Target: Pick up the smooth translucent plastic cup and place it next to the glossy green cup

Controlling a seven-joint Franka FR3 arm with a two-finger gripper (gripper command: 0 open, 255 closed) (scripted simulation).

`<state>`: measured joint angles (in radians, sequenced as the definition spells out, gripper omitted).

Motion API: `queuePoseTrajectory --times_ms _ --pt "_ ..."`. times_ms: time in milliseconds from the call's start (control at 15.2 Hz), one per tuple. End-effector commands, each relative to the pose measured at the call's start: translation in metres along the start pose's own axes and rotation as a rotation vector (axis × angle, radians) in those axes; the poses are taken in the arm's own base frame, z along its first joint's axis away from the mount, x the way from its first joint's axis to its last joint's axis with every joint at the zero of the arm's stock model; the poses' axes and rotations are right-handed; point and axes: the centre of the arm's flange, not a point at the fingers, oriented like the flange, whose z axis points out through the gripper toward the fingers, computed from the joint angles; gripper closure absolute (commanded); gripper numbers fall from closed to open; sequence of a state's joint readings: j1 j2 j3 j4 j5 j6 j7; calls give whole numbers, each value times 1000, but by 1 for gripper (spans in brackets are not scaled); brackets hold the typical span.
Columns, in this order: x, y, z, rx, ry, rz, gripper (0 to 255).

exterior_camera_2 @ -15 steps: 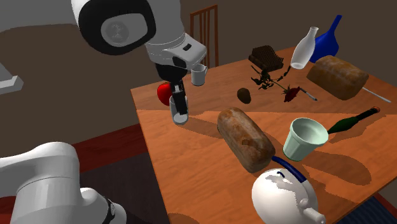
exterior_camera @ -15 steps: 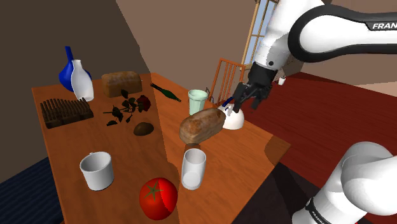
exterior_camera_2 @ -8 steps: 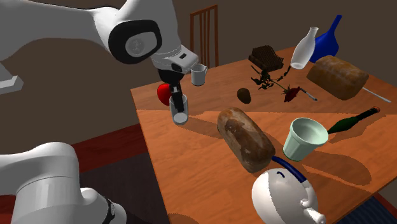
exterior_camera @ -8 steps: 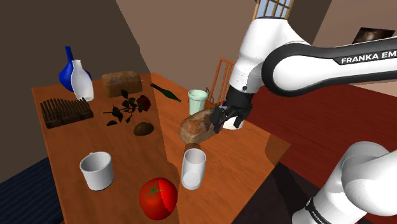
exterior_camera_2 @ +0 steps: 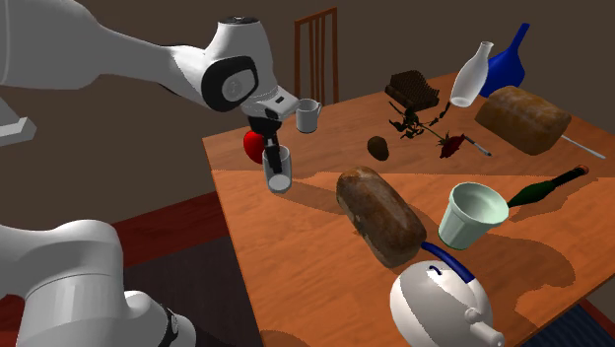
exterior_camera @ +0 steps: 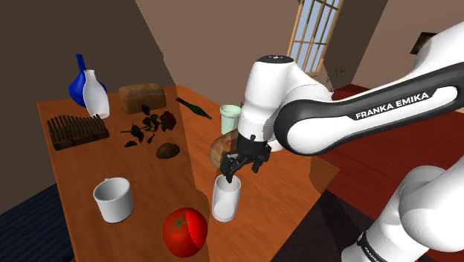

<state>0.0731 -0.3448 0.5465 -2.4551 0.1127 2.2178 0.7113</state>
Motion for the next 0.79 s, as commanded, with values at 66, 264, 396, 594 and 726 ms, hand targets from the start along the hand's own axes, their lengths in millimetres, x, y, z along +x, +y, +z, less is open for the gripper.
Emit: queuePoseTrajectory --times_ms 66,264,396,594,726 --pt "-1 -9 16 -2 0 1 0" --pt "-1 -9 32 -2 0 1 0" --pt "-1 -9 46 -2 0 1 0" --pt "-1 -9 46 -2 0 1 0" --pt "-1 -9 46 -2 0 1 0"
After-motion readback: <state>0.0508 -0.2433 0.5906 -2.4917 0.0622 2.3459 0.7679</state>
